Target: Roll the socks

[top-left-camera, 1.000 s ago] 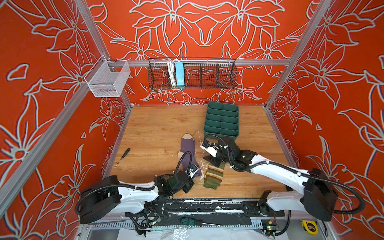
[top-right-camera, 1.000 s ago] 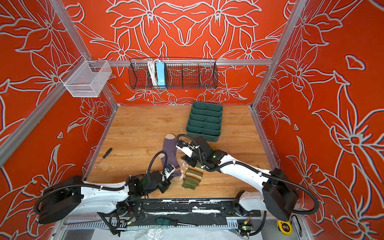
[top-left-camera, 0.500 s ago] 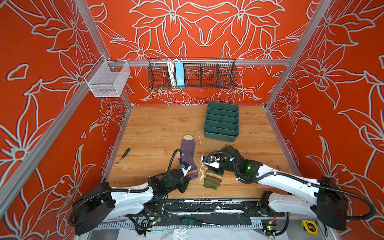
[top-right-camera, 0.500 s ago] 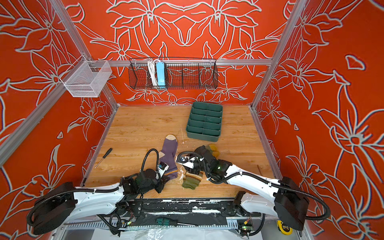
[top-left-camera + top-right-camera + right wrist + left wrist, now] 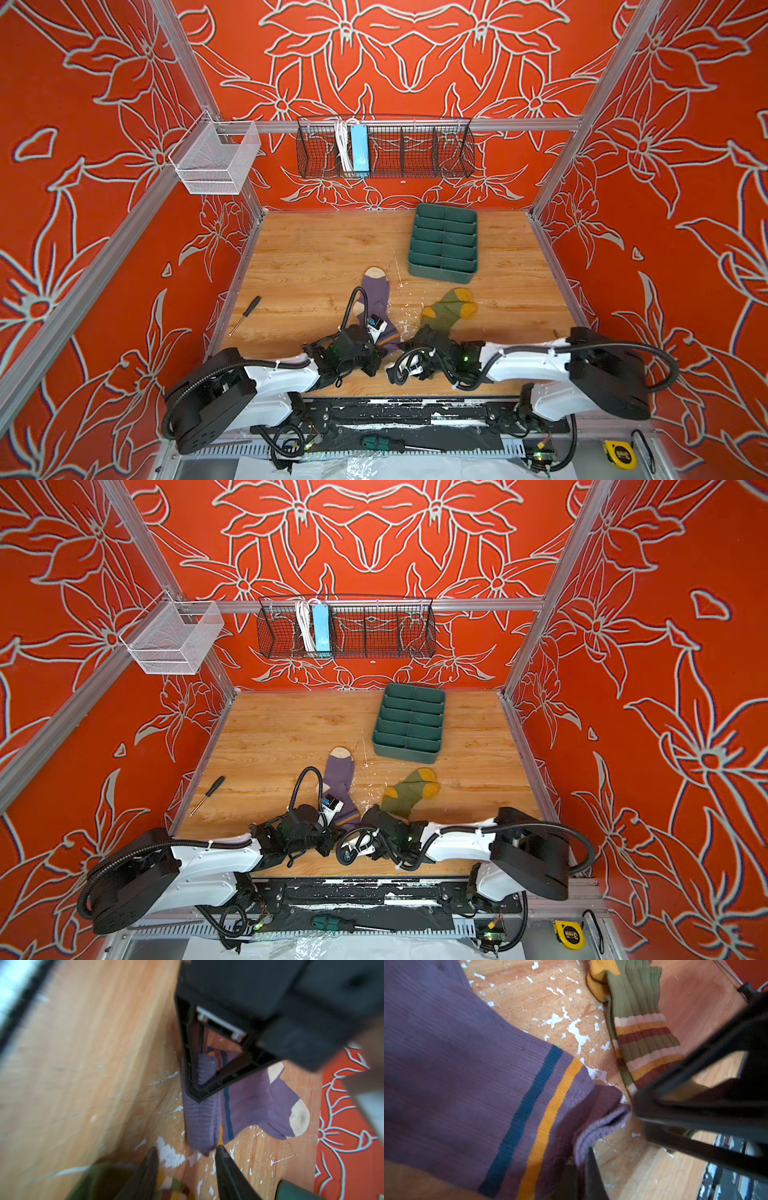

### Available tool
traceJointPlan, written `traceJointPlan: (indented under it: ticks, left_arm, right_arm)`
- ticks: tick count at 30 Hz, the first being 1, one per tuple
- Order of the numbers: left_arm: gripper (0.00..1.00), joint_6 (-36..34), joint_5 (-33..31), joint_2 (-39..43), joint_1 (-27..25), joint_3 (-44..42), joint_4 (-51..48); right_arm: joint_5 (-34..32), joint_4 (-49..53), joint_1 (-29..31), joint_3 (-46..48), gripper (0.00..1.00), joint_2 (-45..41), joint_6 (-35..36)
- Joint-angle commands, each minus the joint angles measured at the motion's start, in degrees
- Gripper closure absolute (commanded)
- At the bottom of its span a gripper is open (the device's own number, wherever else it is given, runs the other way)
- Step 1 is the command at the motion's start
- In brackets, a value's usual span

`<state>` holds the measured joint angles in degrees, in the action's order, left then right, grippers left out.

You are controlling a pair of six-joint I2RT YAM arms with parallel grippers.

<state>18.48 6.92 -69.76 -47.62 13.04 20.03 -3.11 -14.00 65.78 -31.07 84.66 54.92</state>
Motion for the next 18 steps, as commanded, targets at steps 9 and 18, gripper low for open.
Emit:
traceJointPlan:
  ticks: [9, 18]
  left_arm:
    - [1.00, 0.7, -0.1, 1.0, 0.3, -0.7, -5.6]
    - [1.00, -0.5, -2.0, 6.9, 0.3, -0.6, -6.0]
  right_arm:
    - [-3.5, -10.2, -1.6, -3.1, 0.67, 9.9, 3.1]
    - [1.3, 3.8, -2.2, -6.0, 1.00, 9.6, 1.6]
